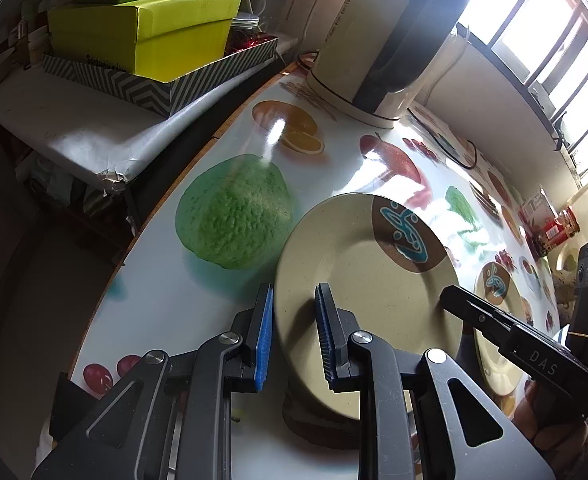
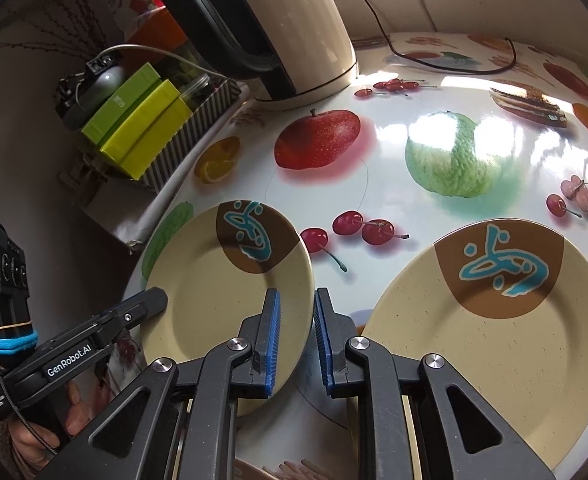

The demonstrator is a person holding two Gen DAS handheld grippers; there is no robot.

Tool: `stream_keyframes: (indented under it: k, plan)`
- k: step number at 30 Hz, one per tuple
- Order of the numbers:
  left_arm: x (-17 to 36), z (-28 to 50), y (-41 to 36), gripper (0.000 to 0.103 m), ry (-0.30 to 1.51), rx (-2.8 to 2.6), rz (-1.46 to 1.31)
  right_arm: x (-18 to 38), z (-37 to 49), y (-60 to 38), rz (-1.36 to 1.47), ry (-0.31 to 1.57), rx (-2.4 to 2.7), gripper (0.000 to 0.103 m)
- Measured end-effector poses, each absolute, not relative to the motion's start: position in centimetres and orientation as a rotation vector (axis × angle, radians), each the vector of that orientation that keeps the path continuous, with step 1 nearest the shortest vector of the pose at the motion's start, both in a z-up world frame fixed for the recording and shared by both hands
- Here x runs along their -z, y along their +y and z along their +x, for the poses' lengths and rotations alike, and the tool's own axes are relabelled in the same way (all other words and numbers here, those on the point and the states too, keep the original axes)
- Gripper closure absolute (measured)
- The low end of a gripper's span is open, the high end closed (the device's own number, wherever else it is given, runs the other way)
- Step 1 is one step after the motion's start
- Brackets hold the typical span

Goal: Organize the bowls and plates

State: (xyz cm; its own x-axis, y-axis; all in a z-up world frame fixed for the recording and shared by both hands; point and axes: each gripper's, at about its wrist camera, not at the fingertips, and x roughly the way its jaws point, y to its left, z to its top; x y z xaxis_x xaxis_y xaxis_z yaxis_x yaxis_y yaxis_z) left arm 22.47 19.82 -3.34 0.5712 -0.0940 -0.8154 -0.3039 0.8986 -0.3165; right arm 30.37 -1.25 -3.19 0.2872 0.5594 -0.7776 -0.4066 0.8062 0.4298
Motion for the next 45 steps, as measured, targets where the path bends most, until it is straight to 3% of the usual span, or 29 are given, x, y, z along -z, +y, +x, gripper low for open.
stream_keyframes:
  k: [24,45]
  plan:
    - [-1.1,16.5,17.1,0.081,0.891,-0.083,-0.421,-1.6,24.4,-4.4,0.204,1.030,-0.650,0.086]
    - [-0.1,11.1,14.1,0.081,0.922,-0.028,-0.416,-1.5,17.0,-8.6,0.234,1.034,-0.616,0.086]
